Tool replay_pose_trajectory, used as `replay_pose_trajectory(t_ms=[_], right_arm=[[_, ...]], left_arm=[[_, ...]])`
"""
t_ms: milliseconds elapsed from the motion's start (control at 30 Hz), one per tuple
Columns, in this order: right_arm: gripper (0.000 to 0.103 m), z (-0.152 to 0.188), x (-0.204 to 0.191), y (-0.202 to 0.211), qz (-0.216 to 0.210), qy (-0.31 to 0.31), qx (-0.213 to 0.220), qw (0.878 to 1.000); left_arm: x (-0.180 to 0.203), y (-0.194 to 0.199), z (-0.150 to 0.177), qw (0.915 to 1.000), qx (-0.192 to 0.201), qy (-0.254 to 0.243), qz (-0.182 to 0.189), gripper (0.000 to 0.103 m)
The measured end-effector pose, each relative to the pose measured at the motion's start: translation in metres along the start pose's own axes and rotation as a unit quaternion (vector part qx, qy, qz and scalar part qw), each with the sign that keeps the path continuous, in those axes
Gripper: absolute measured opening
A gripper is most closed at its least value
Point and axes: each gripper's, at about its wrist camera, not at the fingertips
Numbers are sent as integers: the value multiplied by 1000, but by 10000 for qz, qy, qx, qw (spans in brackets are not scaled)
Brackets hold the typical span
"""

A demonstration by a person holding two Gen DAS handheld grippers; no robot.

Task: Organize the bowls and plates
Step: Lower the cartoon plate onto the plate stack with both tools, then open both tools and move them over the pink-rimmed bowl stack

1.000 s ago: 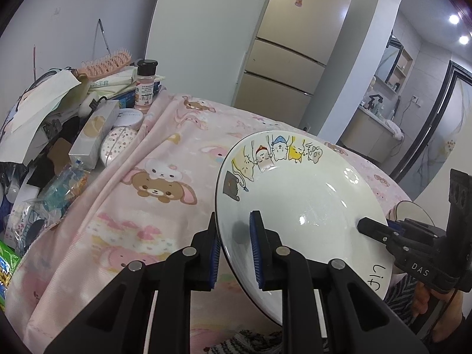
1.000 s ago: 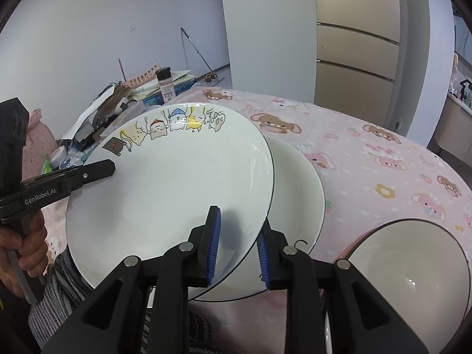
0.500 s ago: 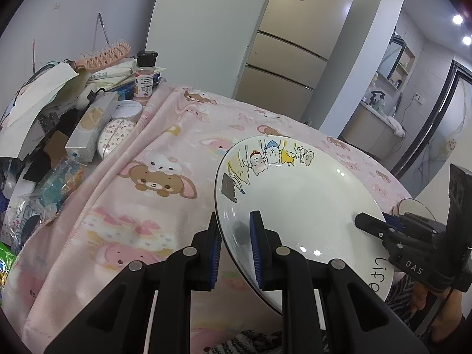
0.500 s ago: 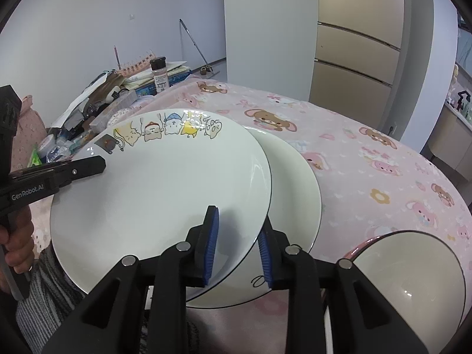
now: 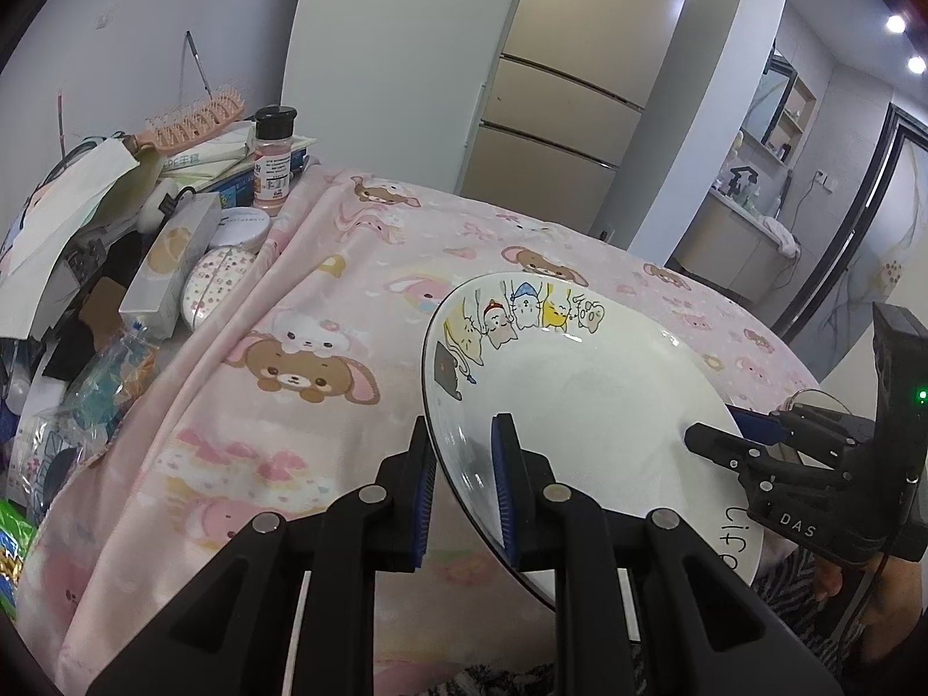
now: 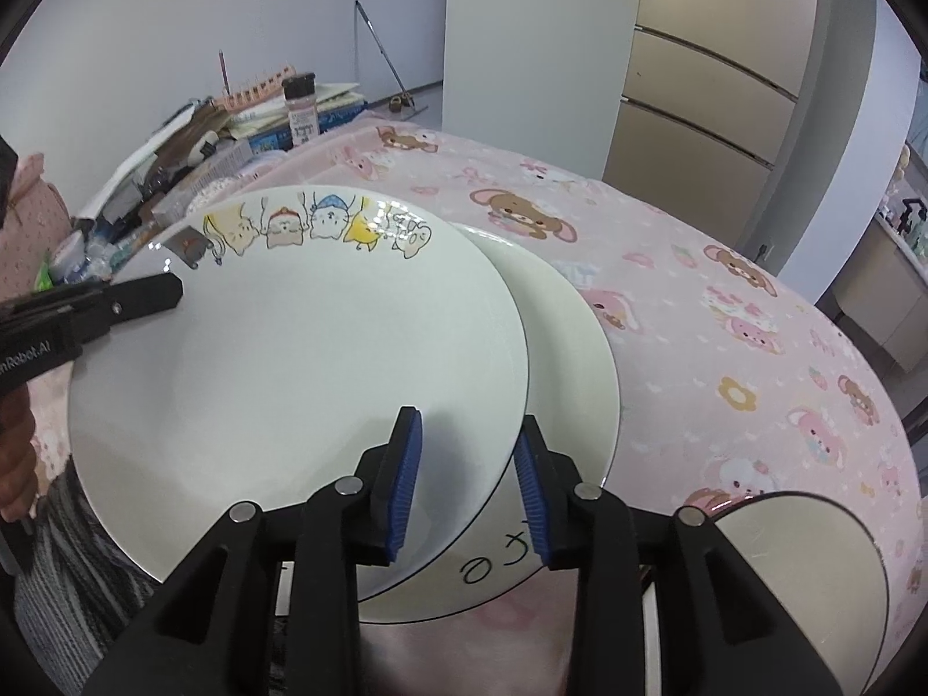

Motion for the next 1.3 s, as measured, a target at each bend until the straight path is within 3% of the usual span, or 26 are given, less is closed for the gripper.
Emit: replay_pose_trajectory(t_ms=[200, 333, 533, 733, 867, 1100, 1300], right_arm=[[48, -1, -7, -5, 204, 333, -181, 9991], [73, -2, -8, -2, 47, 325, -184, 9993], [96, -1, -14, 8, -104, 480, -119, 9987], [101, -5, -15, 27, -399, 702, 181, 9966], [101, -9, 4, 43, -546, 384, 446, 9968], [103, -14, 32, 83, -684, -94, 1035, 9922], [103, -11, 40, 111, -640, -150, 1341, 9888]], left_arm=[[5, -6, -5, 9999, -43, -93, 25, 20], [11, -15, -4, 9996, -166, -219, -57, 19], [13, -22, -3, 9992, -239, -304, -143, 19], [20, -29, -2, 9983, -327, -457, -170, 19], [25, -35, -2, 9975, -480, -500, -104, 20], [47, -41, 5, 9906, -401, -1082, -734, 20], [42, -34, 2, 9936, -271, -893, -637, 20]])
Point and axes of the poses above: each gripper's, at about its wrist camera, not at the fingertips, and y roughly against the way its jaws point, x to its right, z to its underside, and after that the axes turned 4 degrees about y, right-handed
